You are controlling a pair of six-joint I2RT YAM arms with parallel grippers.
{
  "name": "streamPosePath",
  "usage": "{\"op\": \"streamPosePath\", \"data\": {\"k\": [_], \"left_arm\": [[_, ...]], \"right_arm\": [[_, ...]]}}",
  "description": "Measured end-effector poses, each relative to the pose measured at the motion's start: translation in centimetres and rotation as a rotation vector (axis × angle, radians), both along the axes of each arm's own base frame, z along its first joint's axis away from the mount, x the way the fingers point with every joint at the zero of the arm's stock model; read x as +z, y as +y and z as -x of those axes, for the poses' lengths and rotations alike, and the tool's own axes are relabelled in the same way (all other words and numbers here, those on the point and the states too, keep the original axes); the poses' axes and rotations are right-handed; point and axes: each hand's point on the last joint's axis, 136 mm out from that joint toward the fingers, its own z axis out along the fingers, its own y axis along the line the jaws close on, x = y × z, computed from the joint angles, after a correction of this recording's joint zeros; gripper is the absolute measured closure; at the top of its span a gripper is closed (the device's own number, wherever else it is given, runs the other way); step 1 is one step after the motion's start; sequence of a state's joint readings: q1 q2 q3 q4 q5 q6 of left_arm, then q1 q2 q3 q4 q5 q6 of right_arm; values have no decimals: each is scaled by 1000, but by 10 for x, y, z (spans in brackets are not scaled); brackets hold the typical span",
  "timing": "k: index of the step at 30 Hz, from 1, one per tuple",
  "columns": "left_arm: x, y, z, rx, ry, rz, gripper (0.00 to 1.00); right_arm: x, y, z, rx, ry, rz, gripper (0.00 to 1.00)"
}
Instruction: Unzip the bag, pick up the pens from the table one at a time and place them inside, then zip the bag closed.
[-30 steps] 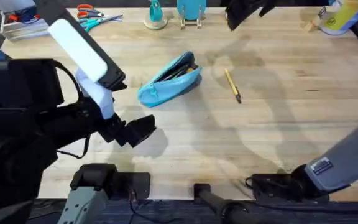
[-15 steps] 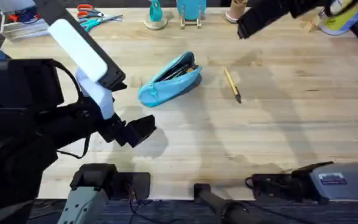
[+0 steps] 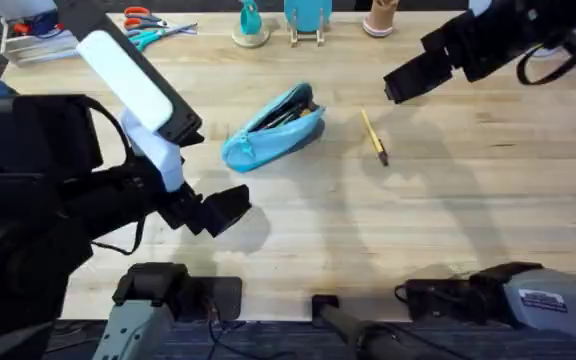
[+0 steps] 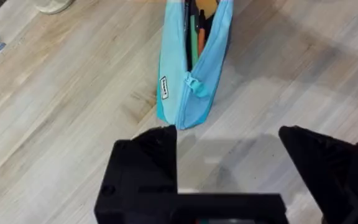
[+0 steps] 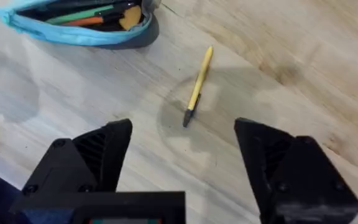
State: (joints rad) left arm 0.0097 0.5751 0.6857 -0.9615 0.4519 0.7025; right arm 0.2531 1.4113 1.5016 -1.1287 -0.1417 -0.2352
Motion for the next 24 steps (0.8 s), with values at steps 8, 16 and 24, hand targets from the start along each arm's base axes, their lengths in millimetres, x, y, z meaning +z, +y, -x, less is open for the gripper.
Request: {"op": "streamPosePath", "data": {"k": [8, 16, 24], "left_arm": [[0, 0, 0, 0, 0, 0, 6], [0, 0, 0, 0, 0, 0, 7], [0, 0, 0, 0, 0, 0, 7]], "right_arm": [[1, 1, -6, -37, -12, -22, 3], [-15, 4, -16, -51, 31, -17, 3], [-44, 8, -33, -69, 95, -6, 5]]}}
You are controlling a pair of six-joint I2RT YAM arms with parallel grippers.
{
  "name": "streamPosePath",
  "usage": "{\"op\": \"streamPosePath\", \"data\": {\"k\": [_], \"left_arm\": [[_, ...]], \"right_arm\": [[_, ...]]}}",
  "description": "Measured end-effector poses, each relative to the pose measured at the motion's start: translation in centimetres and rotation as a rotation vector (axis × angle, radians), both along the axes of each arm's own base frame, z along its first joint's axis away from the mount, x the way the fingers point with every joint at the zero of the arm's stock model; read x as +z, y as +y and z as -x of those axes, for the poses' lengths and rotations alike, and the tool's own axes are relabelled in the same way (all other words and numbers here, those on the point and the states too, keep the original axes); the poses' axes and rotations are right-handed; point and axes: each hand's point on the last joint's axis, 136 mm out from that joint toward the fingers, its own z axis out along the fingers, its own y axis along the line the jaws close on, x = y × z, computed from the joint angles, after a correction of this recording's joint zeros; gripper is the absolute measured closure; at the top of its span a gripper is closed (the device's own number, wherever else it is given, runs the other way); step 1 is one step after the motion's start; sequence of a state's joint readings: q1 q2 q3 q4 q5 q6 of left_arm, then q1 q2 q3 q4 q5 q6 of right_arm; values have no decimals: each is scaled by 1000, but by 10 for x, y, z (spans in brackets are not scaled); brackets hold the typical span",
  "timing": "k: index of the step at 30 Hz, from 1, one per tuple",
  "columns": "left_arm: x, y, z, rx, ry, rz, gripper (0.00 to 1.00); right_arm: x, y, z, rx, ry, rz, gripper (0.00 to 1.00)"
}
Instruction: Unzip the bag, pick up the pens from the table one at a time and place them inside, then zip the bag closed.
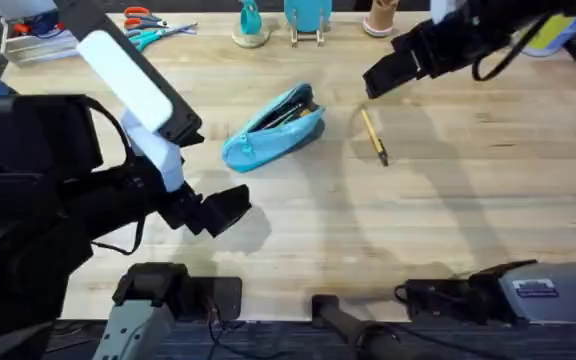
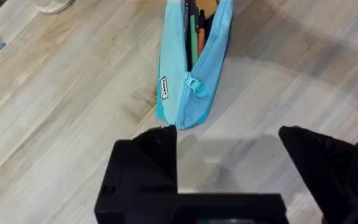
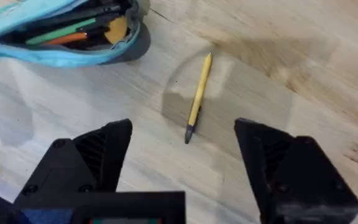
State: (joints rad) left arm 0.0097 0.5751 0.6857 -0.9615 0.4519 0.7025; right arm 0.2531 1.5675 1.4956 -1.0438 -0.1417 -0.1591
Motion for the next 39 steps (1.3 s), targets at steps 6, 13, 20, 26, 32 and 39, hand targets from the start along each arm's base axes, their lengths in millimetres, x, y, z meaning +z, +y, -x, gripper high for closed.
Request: {"op": "streamPosePath", "data": {"k": [6, 13, 20, 26, 32, 39], "left_arm": [[0, 0, 0, 0, 0, 0, 6], [0, 0, 0, 0, 0, 0, 7], [0, 0, 0, 0, 0, 0, 8], [0, 0, 0, 0, 0, 0, 7], [0, 0, 0, 0, 0, 0, 7], [0, 0, 0, 0, 0, 0, 6]], "right_arm": [[-25, 3, -10, -12, 56, 10, 3], [-62, 4, -16, -18, 155, 35, 3], [-94, 5, -20, -25, 228, 55, 3], [-113, 1, -24, -46, 242, 72, 4], [-132, -13, -20, -97, 252, 97, 3], [-149, -19, -16, -126, 260, 104, 4]]}}
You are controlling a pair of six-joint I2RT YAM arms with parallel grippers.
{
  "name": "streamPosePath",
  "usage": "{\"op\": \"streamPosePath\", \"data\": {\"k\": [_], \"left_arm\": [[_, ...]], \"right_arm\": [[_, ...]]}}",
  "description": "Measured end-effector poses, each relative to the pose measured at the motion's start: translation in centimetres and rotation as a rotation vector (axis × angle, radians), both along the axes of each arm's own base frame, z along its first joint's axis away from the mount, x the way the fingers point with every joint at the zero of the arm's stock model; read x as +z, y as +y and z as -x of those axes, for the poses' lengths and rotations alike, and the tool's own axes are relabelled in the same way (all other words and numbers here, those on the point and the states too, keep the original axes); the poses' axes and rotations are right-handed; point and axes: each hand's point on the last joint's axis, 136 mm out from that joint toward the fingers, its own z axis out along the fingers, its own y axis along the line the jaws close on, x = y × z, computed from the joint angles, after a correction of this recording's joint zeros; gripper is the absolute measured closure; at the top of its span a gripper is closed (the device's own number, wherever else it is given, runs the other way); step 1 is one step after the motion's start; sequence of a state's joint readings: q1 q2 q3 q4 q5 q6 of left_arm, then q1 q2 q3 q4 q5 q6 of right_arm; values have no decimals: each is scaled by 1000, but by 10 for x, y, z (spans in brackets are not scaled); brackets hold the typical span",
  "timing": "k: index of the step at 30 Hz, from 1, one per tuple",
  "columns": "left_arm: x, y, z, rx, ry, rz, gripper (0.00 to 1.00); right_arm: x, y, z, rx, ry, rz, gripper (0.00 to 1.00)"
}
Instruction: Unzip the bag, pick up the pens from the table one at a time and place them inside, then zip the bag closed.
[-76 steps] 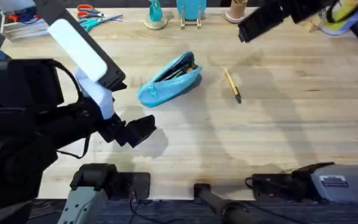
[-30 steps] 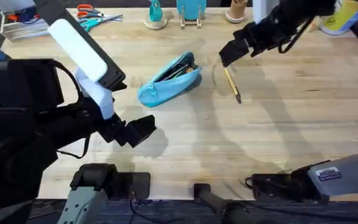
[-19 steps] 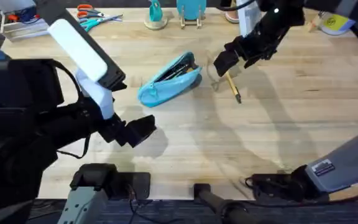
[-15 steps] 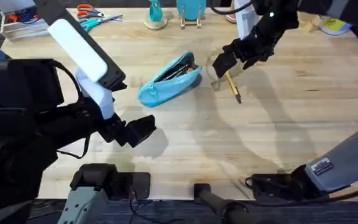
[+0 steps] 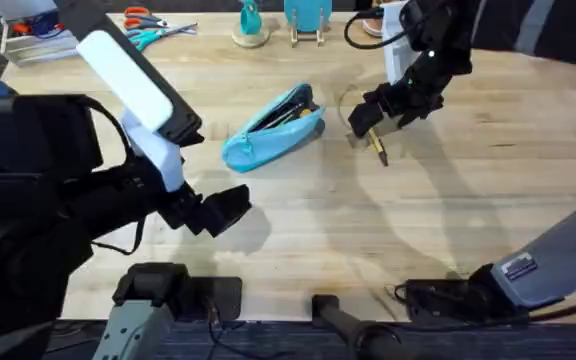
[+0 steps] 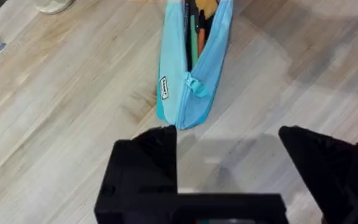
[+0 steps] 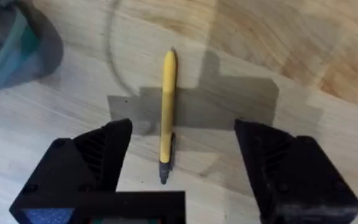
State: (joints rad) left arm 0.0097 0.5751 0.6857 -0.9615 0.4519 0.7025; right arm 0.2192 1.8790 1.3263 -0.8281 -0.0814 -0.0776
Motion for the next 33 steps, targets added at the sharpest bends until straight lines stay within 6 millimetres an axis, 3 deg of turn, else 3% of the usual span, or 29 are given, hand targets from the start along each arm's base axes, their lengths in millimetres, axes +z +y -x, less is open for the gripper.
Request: {"op": "streamPosePath", "data": {"k": [17, 33], "left_arm": [[0, 0, 0, 0, 0, 0, 7], [0, 0, 0, 0, 0, 0, 8]], "right_arm": [[-2, 1, -1, -45, -7, 5, 4], [-6, 19, 7, -9, -27, 102, 8]]}}
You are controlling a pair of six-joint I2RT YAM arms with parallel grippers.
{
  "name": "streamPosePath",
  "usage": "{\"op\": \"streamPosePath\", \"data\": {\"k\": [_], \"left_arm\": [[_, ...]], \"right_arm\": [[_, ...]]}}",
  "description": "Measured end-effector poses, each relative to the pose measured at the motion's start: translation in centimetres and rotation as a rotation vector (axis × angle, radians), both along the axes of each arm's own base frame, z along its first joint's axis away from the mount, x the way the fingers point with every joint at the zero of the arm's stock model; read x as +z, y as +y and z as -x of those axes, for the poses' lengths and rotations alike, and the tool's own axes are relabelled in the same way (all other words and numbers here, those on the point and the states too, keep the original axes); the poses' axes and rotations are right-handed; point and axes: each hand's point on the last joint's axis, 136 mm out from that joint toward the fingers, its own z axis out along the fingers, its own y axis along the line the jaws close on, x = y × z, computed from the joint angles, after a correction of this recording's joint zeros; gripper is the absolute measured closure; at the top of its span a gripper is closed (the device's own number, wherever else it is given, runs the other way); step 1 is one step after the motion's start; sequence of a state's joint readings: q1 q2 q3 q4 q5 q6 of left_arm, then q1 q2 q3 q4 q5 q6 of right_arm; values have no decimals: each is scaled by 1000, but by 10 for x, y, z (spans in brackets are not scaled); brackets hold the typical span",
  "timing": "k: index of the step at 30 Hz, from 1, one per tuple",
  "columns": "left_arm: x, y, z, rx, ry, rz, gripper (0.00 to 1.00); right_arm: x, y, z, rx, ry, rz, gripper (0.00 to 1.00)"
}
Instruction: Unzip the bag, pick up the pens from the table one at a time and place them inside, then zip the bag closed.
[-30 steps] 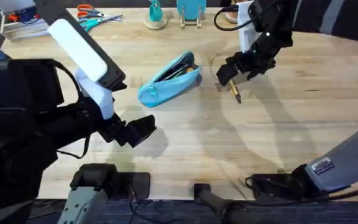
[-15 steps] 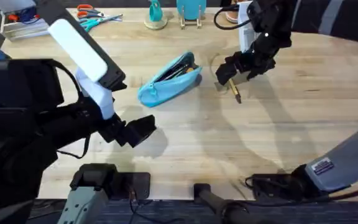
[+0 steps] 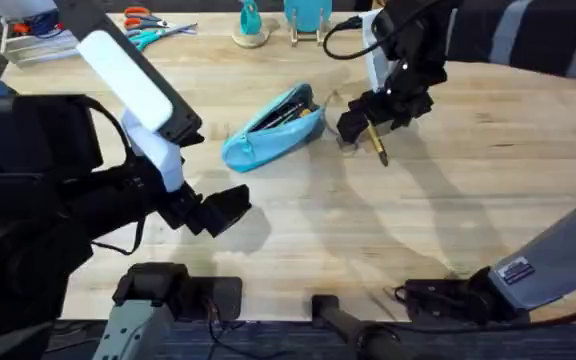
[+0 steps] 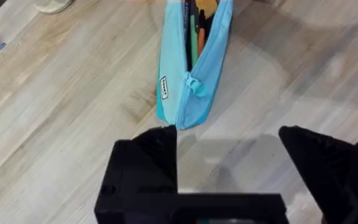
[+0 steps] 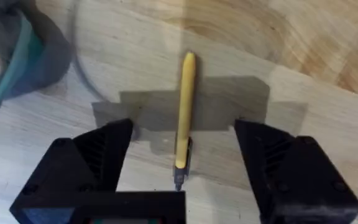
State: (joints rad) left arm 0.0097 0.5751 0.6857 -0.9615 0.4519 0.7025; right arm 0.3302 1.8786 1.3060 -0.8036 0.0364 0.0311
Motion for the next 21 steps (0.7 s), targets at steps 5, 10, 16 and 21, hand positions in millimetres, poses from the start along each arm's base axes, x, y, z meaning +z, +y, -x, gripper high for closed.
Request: {"op": "streamPosePath", "data": {"k": [5, 10, 16, 21], "left_arm": [[0, 0, 0, 0, 0, 0, 6], [0, 0, 0, 0, 0, 0, 7], [0, 0, 0, 0, 0, 0, 7], [0, 0, 0, 0, 0, 0, 7]], "right_arm": [[0, 0, 1, -4, 4, 1, 118], [0, -1, 1, -8, 5, 2, 331], [0, 0, 2, -17, 8, -1, 846], [0, 0, 1, -17, 6, -3, 960]]}}
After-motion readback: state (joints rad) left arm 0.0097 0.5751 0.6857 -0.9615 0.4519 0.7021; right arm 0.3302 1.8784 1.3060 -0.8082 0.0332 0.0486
